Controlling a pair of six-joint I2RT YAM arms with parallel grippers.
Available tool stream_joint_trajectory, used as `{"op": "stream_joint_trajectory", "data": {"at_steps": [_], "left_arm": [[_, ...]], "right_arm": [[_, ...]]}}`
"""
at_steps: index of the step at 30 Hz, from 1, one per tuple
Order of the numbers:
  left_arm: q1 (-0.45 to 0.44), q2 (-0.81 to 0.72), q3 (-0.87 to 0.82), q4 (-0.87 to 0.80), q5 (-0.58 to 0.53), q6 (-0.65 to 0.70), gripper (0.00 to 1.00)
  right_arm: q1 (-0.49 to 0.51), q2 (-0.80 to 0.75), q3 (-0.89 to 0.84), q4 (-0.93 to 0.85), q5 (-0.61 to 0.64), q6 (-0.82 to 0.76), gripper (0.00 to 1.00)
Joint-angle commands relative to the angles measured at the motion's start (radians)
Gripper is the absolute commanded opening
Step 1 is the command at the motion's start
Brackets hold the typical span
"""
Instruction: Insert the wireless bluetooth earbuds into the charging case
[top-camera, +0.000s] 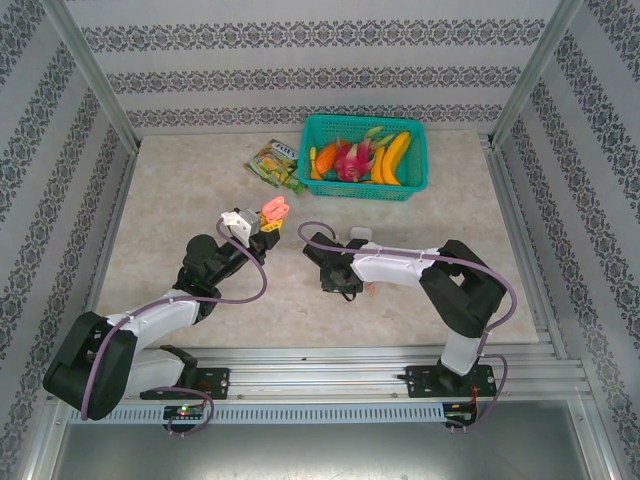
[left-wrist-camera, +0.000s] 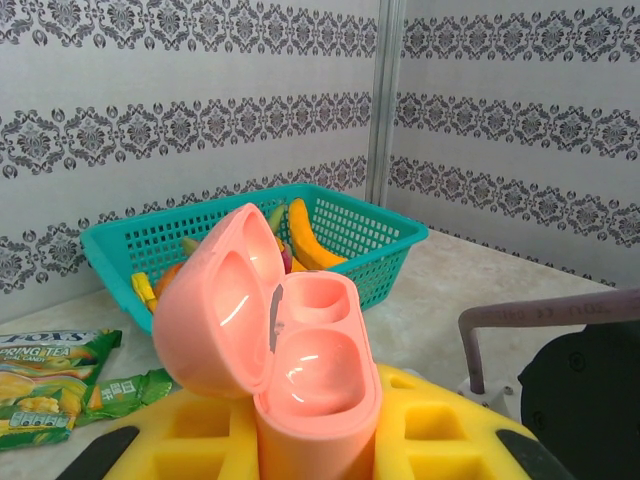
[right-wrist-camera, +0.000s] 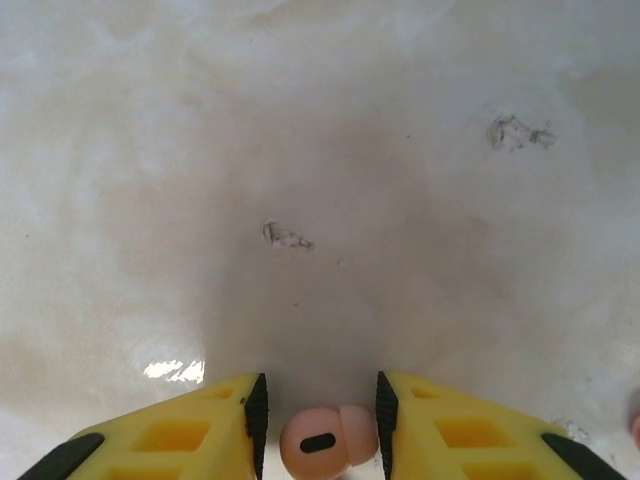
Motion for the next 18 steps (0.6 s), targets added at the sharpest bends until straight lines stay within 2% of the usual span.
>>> {"op": "stream_joint_trajectory", "data": {"at_steps": [1, 18], "left_arm": [[-0.012, 0.002, 0.027, 0.014, 0.017, -0.011, 0.00], [-0.013, 0.002, 0.028, 0.003, 0.029, -0.018, 0.00]], "right_arm": [[0.027, -0.005, -0.015, -0.054, -0.031, 0.026, 0.35], [0.026, -0.005, -0.020, -0.023, -0.001, 0.041, 0.29]]}}
